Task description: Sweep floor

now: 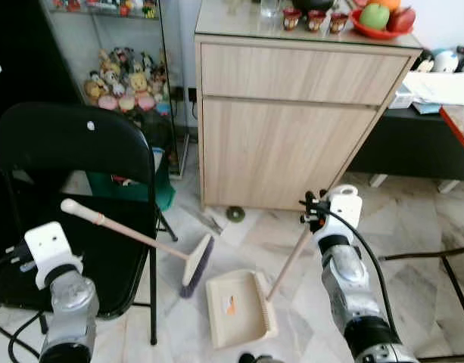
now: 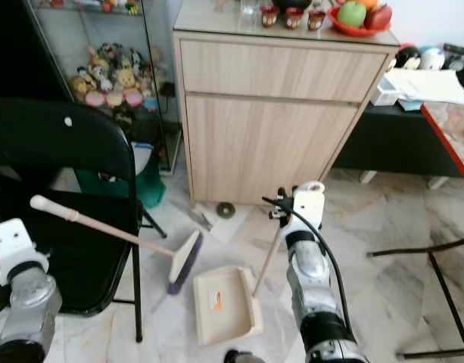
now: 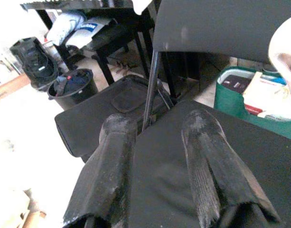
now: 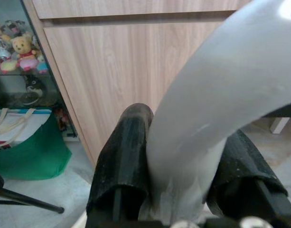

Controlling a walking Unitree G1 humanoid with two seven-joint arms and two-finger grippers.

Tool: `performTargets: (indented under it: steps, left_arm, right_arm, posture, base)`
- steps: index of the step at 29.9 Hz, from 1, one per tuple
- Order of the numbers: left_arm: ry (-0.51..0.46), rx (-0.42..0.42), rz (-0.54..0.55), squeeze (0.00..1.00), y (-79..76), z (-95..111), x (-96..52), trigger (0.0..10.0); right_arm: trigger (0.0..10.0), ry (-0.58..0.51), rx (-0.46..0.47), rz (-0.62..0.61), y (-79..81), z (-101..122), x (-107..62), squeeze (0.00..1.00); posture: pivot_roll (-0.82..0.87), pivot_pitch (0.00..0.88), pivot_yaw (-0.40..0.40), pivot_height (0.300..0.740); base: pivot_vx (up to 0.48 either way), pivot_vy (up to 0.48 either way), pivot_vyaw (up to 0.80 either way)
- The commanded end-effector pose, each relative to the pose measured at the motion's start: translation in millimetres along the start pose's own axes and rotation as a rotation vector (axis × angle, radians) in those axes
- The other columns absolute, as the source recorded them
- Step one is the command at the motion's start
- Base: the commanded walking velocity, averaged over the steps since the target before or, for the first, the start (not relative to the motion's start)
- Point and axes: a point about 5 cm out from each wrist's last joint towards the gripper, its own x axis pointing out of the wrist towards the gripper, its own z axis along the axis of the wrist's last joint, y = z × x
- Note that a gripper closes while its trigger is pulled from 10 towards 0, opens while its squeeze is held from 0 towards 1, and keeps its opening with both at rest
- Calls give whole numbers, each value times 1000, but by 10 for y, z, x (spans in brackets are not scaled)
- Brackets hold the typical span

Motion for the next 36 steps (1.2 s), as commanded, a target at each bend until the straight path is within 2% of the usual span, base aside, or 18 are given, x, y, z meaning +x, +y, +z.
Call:
performTargets:
  steps: [1, 6, 13, 15, 17, 21, 36]
  left_arm:
    - [39, -51, -41, 0, -9, -43, -30, 10000]
    - [27, -38, -83, 0, -22, -68, -72, 10000]
    - [48, 6, -36, 0, 101, -142, -105, 10000]
    - [52, -4, -42, 0, 103, -144, -108, 10000]
    - [47, -45, -92, 0, 74, -137, -116, 10000]
    - [31, -56, -115, 0, 53, -121, -127, 10000]
    - [21, -90, -129, 0, -25, -72, -135, 10000]
  right_arm:
    - [10000, -17, -2, -7, -17, 37, -1, 0]
    - [10000, -10, -4, -15, -30, 27, -3, 0]
    - [10000, 42, -38, -97, -151, -67, -65, 0]
    - [10000, 48, -36, -115, -173, -82, -82, 0]
    - [10000, 51, -37, -118, -186, -97, -102, 0]
    - [10000, 48, -34, -118, -188, -101, -111, 0]
    - [10000, 31, -25, -129, -189, -63, -111, 0]
  posture:
    - [-14, 146, -68, 740]
    - [-14, 133, -65, 740]
    - [-14, 115, -63, 740]
    - [-14, 115, -63, 740]
    - [-14, 115, -63, 740]
    - [-14, 116, -65, 740]
    - [-19, 124, -69, 740]
  base:
    - [0, 0, 0]
    - [0, 0, 0]
    - [0, 0, 0]
    - [0, 0, 0]
    - [0, 0, 0]
    - [0, 0, 0]
    - [0, 385, 0]
